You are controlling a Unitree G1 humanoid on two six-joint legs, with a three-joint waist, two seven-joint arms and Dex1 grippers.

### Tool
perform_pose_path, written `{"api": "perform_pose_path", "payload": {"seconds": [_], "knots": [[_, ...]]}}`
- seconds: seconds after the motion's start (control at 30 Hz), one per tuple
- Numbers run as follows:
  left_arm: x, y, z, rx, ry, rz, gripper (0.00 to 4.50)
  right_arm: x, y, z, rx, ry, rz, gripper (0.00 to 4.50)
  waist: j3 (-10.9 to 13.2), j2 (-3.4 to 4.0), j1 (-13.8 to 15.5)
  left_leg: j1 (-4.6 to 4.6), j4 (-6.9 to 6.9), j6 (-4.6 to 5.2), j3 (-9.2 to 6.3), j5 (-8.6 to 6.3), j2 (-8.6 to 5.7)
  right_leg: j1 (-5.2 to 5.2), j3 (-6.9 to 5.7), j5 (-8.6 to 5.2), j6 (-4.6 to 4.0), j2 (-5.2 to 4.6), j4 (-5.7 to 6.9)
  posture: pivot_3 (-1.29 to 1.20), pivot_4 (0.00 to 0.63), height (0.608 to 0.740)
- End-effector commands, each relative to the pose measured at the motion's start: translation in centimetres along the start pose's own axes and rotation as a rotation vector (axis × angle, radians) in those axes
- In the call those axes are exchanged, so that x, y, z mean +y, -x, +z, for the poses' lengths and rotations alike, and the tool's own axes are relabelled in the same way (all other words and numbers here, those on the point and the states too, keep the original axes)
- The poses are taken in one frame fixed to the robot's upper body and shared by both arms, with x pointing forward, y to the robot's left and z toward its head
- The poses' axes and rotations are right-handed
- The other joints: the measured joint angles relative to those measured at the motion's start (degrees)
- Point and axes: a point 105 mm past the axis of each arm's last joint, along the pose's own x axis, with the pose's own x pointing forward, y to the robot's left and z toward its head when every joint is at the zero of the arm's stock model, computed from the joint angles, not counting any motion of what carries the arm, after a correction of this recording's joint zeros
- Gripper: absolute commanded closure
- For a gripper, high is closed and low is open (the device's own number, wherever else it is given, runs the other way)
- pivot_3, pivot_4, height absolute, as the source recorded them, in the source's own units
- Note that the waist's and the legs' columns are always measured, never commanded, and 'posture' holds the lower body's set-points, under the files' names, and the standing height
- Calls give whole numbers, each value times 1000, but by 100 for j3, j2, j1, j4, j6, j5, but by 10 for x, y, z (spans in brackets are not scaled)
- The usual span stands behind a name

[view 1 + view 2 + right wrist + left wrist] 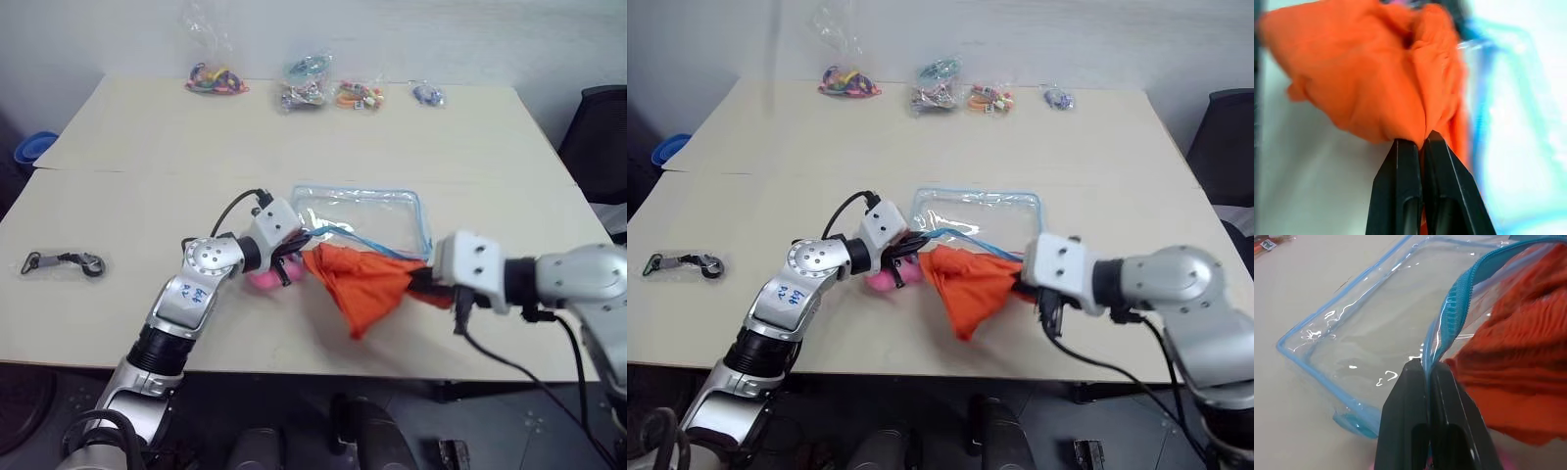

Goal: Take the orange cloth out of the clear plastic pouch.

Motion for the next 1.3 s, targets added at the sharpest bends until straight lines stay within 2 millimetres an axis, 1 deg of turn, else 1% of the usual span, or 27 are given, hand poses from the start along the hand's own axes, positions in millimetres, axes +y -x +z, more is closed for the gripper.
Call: {"api": "perform_pose_path", "payload": {"seconds": [0.03, 0.1, 0.17, 0.2, 0.23, 0.27, 0.3, 0.33, 0.37, 0.4, 0.43, 0.47, 0.5, 0.57, 0.6, 0.63, 0.67, 0.73, 0.8, 0.83, 0.93, 1.0, 1.07, 1.13, 1.2, 1.3], "knots": [[2, 6, -14, 58, -85, -28, 4500, -47, 21, 13, -30, 157, -241, 4484, 0, 0, -15, 0, 0, 0, 4, 0, 1, 0, 2, 0, 0, 1, 0, 0, 150, 740], [1, 7, -17, 63, -90, -47, 4500, -59, 32, 19, -30, 279, -284, 4484, 0, 0, 9, 1, -2, -1, 7, 1, -1, -1, 3, 0, 0, 0, 0, 0, 150, 740], [0, 8, -16, 59, -90, -65, 4500, -74, 45, 20, -20, 327, -352, 4484, 0, 0, 17, 1, -4, -2, 7, 1, -1, -5, 1, 0, 0, 1, -2, 0, 150, 740], [-1, 9, -16, 55, -91, -80, 4500, -85, 54, 17, -2, 336, -414, 4484, 0, 0, 16, 1, -3, -2, 9, 1, -1, -5, 1, 0, 0, 1, 1, 0, 150, 740], [-4, 9, -15, 48, -92, -100, 4500, -98, 63, 13, 32, 367, -492, 4484, 0, 0, 15, 0, -3, -1, 10, 1, -1, -6, 1, 1, 1, 0, 8, 0, 150, 740], [-6, 10, -14, 44, -93, -114, 4500, -106, 70, 9, 54, 392, -540, 4484, 0, 0, 16, -1, -3, -1, 11, 1, -1, -4, 1, 1, 1, 0, 7, 0, 150, 740], [-8, 10, -13, 39, -100, -130, 4500, -118, 79, 5, 57, 380, -635, 4484, 0, 0, 16, -1, -3, -1, 14, 1, -2, -4, 2, 1, 1, -1, 7, 0, 150, 740], [-9, 10, -13, 36, -105, -138, 4500, -126, 86, -1, 54, 358, -713, 4484, 0, 0, 14, -1, -3, -1, 14, 1, -1, -3, 2, 1, 1, -1, 5, 0, 150, 740], [-10, 10, -12, 33, -108, -144, 4500, -129, 92, -12, 68, 342, -777, 4484, 0, 0, 16, -1, -4, -1, 16, 1, 0, -3, 2, 1, 1, -1, 4, 0, 150, 740], [-12, 10, -11, 30, -112, -152, 4500, -128, 94, -30, 110, 322, -805, 4484, 0, 1, 18, -1, -5, -2, 19, 2, 0, -3, 4, 1, 1, -1, 6, 0, 150, 740], [-14, 10, -10, 27, -114, -159, 4500, -122, 93, -47, 154, 305, -804, 4484, 0, 0, 19, 0, -6, -3, 18, 3, 1, -3, 3, 1, 1, -1, 6, 0, 150, 740], [-15, 10, -10, 25, -116, -165, 4500, -118, 93, -58, 183, 296, -799, 4484, 0, 0, 21, 0, -8, -5, 19, 3, 2, -2, 3, 1, 1, 0, 12, 0, 150, 740], [-18, 10, -8, 17, -122, -179, 4500, -103, 86, -81, 250, 300, -751, 4484, 0, 1, 21, -1, -8, -5, 19, 3, 2, -1, 2, 1, 1, -1, 14, 0, 150, 740], [-25, 12, -3, -2, -131, -223, 4500, -56, 70, -140, 398, 234, -609, 4484, -2, 2, 50, -2, -9, -4, 20, 3, 1, -3, 2, 1, 2, -2, 13, 0, 150, 740], [-28, 13, 0, -11, -136, -249, 4500, -34, 65, -162, 461, 218, -547, 4484, -2, 2, 56, -1, -11, -5, 18, 4, 3, 1, -4, 1, 2, -1, 9, 0, 150, 740], [-33, 17, 6, -30, -133, -289, 4500, -16, 62, -177, 481, 168, -517, 4484, -2, 3, 45, -1, -10, -6, 19, 4, 4, 0, -8, 1, 2, -1, 7, 0, 150, 740], [-37, 20, 12, -49, -124, -328, 4500, -6, 60, -185, 488, 137, -507, 4484, -2, 8, 33, -3, -10, -6, 18, 4, 3, -3, -2, 1, 2, -1, 8, 0, 150, 740], [-44, 33, 32, -116, -118, -415, 4500, 3, 59, -192, 494, 126, -502, 4484, 0, 38, -57, 0, -7, -5, 33, 4, -1, -4, 15, 0, 3, -3, -2, 0, 150, 740], [-43, 42, 46, -152, -114, -469, 4500, 3, 62, -195, 495, 112, -523, 4484, 1, 35, -114, 22, -6, -6, 45, 6, -2, 9, 32, 2, 7, -2, 2, 0, 150, 740], [-42, 45, 50, -157, -115, -481, 4500, 2, 63, -195, 494, 107, -530, 4484, 2, 36, -128, 34, -7, -10, 39, 8, -1, 22, 32, 2, 7, 1, 1, 0, 150, 740], [-32, 46, 51, -133, -132, -469, 4500, -2, 66, -195, 497, 99, -548, 4484, 2, 37, -133, 96, -26, -20, 35, 3, 5, 70, 46, -20, 6, 20, 1, 0, 150, 740], [-24, 41, 45, -98, -151, -427, 4500, -5, 69, -196, 496, 74, -562, 4484, 1, 37, -124, 99, -32, -21, 28, 3, 6, 72, 49, -25, 10, 24, 1, 0, 150, 740], [-16, 36, 37, -65, -173, -380, 4027, -9, 71, -195, 485, 50, -581, 4500, 2, 37, -121, 98, -36, -21, 26, 3, 5, 71, 48, -25, 11, 23, 2, 0, 150, 740], [-12, 32, 28, -33, -212, -341, 3599, -12, 73, -194, 467, 15, -601, 4008, 2, 37, -115, 96, -39, -21, 23, 2, 6, 70, 46, -25, 11, 22, -1, 0, 150, 740], [-11, 29, 21, -21, -255, -321, 2966, -16, 75, -190, 436, -46, -626, 3458, 2, 37, -112, 95, -41, -21, 21, 2, 6, 70, 43, -25, 11, 22, -5, 0, 150, 740], [-12, 24, 19, -30, -267, -284, 2086, -20, 77, -184, 397, -99, -635, 2469, 2, 38, -110, 95, -42, -20, 21, 2, 6, 70, 43, -24, 10, 19, -7, 0, 150, 740]]}}
